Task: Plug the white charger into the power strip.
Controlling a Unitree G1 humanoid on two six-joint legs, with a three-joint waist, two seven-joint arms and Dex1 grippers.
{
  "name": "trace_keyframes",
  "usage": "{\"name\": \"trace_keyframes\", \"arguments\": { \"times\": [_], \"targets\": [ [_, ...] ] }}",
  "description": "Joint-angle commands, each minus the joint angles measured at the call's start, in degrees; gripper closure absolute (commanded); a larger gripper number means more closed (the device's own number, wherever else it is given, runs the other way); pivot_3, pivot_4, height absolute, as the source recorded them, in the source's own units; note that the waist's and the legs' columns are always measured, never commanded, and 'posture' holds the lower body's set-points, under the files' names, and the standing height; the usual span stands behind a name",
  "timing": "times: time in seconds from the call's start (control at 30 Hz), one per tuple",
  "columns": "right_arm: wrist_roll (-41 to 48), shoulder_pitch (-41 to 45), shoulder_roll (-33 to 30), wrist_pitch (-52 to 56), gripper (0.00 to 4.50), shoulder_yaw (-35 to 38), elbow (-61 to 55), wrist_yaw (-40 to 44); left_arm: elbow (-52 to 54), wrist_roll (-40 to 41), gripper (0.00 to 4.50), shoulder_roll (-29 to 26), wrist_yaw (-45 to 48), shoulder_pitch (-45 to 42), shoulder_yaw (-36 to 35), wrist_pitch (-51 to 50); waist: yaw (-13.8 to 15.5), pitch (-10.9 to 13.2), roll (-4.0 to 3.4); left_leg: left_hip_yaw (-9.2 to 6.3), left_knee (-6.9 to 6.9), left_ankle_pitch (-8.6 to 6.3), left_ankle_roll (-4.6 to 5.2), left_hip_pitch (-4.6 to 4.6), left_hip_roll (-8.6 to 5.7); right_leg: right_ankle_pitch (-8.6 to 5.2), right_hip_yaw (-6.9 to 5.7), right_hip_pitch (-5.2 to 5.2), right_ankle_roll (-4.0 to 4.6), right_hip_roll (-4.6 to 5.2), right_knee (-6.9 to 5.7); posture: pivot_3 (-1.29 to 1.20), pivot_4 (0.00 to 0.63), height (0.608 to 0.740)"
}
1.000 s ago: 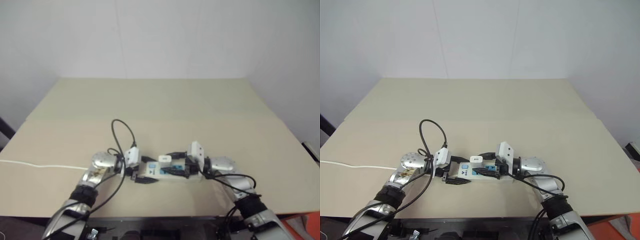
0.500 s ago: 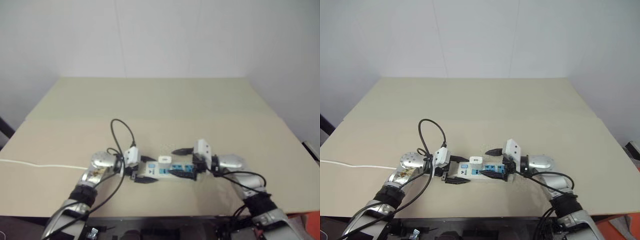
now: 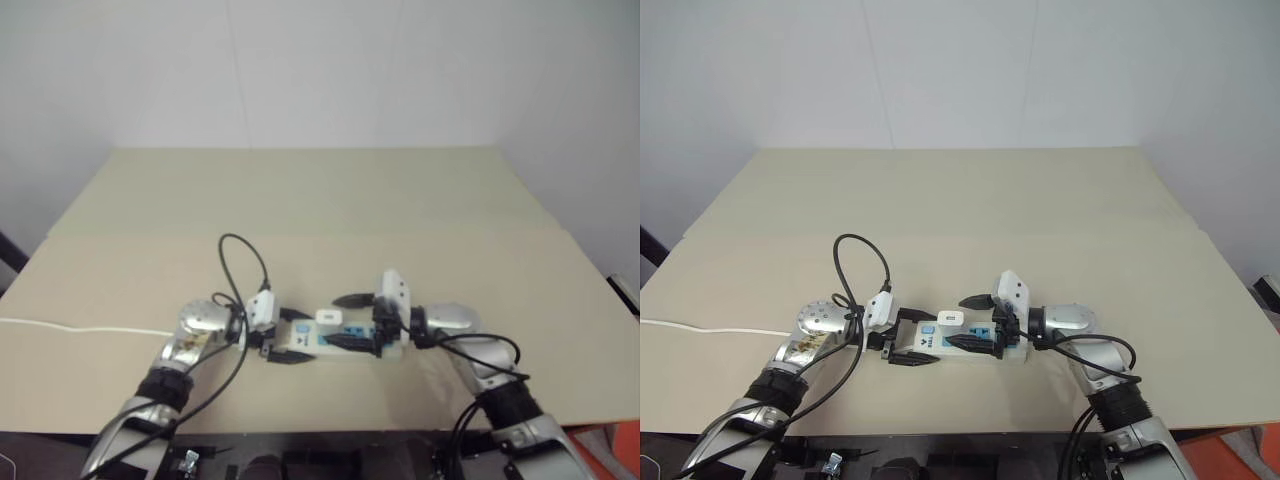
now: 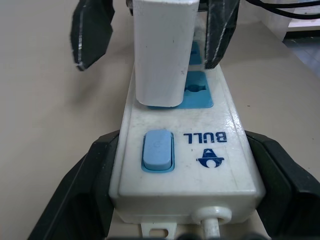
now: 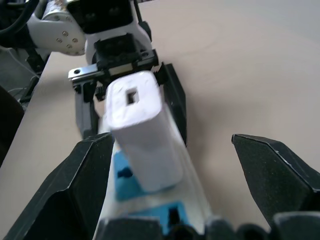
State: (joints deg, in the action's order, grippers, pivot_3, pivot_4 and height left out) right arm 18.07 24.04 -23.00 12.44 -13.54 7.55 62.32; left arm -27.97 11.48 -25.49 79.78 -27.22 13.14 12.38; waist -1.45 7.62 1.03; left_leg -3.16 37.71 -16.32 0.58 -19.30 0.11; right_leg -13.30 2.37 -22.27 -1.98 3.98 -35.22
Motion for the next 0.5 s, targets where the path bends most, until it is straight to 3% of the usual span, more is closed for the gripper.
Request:
{"name": "trace_keyframes", "arguments": {
  "times": [0.03,0.07,0.17,0.43,0.5],
  "targets": [
    [-0.48,1.04,0.80,0.52,0.03,-0.25,0.36,-0.06,-0.50,-1.09,1.20,-1.49,-0.35,0.22,-0.44,-0.21,-0.03,0.05,-0.01,0.00,0.00,0.00,0.00,0.00,0.00,0.00,0.00,0.00,0.00,0.00,0.00,0.00,0.150,0.740],
    [-0.47,1.12,0.89,0.69,0.03,-0.15,0.19,-0.05,-0.34,-1.06,1.20,-1.50,-0.39,0.32,-0.43,-0.27,-0.04,0.06,-0.01,0.00,0.00,0.00,0.00,0.00,0.00,0.00,0.00,0.00,0.00,0.01,0.00,0.00,0.150,0.740],
    [-0.63,1.12,1.18,0.47,0.62,0.29,-0.05,-0.14,-0.28,-1.05,1.20,-1.45,-0.47,0.47,-0.40,-0.28,-0.05,0.07,-0.01,0.00,0.00,0.00,0.00,0.00,0.00,0.00,0.00,0.00,0.00,0.00,0.00,0.00,0.150,0.740],
    [-0.04,-0.32,0.72,-0.05,3.29,1.47,-3.94,0.32,-0.47,-1.15,1.20,-1.17,-0.60,0.52,-0.18,-0.20,-0.02,0.22,-0.02,0.00,0.00,0.00,0.00,-0.02,-0.01,0.00,0.00,-0.02,0.00,0.01,0.00,0.00,0.150,0.740],
    [0.02,-0.81,0.25,-0.26,3.36,1.33,-5.33,0.99,-1.00,-1.32,1.20,-1.17,-0.55,0.37,-0.14,0.05,0.02,0.26,-0.02,0.00,0.00,0.00,0.00,-0.02,-0.01,0.00,0.00,-0.02,0.00,0.02,0.00,0.00,0.150,0.740]
  ]
}}
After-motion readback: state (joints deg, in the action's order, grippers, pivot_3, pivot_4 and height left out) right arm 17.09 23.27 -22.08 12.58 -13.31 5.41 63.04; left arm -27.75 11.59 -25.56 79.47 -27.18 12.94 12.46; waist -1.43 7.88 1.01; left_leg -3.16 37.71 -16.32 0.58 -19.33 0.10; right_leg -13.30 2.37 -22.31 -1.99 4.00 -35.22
